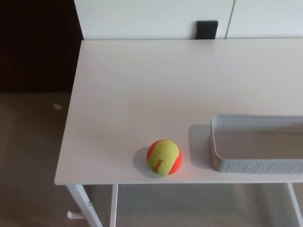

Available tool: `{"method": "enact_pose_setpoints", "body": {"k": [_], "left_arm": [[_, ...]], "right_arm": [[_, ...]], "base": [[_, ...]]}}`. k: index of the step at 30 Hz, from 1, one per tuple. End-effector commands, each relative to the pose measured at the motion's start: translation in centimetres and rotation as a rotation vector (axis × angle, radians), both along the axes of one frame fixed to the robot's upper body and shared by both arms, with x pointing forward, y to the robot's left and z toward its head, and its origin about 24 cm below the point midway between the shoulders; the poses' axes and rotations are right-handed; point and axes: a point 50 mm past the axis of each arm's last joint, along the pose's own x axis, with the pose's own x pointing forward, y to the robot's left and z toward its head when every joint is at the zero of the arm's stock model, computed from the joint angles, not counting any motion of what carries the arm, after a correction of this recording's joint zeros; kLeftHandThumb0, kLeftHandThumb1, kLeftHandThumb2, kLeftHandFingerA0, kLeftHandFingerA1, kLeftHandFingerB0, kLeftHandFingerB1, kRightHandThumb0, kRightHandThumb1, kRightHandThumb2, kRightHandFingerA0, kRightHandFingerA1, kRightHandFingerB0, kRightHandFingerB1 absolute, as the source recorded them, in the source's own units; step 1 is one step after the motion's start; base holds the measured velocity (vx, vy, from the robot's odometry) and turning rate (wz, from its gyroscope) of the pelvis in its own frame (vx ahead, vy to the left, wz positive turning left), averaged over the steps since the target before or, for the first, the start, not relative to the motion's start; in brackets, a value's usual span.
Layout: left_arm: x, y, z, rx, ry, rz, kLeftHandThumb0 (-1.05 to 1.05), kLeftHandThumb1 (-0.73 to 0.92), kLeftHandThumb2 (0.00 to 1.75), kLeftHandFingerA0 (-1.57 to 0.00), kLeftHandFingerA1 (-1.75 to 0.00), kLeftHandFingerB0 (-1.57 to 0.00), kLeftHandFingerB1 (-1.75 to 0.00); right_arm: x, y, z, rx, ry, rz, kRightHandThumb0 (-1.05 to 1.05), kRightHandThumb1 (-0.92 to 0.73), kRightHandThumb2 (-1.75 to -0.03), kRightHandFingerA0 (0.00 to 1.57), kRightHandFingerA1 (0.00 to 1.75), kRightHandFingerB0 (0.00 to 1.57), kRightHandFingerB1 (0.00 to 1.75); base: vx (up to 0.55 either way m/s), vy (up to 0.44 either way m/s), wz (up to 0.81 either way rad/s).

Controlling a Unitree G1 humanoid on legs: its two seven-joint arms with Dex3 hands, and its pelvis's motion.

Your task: The robot walk towards a table in front and uses its left hand to pickup a tennis ball on the left side and put it in a container on the right hand side

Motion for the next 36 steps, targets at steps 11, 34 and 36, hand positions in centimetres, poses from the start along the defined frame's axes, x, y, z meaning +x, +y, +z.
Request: {"method": "enact_pose_setpoints", "body": {"k": [11, 34, 36], "left_arm": [[11.5, -10.1, 24.7, 0.191, -0.974, -0.646, -0.3, 0.33, 0.87, 0.0, -0.5, 0.0, -0.51], [19.5, -18.7, 18.8, 0.276, -0.691, -0.914, -0.27, 0.23, 0.83, -0.1, -0.53, -0.09, -0.51], [20.4, -19.8, 18.0, 0.302, -0.655, -0.914, -0.27, 0.21, 0.82, -0.11, -0.54, -0.09, -0.51]], "right_arm": [[1.2, -0.3, 0.2, -0.038, 0.013, 0.053, -0.56, -0.6, -0.59, 0.84, 0.47, 0.63, 0.41], [2.0, 0.3, 0.5, -0.011, -0.025, 0.06, -0.53, -0.58, -0.59, 0.85, 0.47, 0.64, 0.42], [2.3, 0.4, 0.5, -0.012, -0.028, 0.057, -0.53, -0.57, -0.58, 0.83, 0.45, 0.62, 0.41]], "base": [[0.0, 0.0, 0.0], [0.0, 0.0, 0.0], [0.0, 0.0, 0.0]]}}
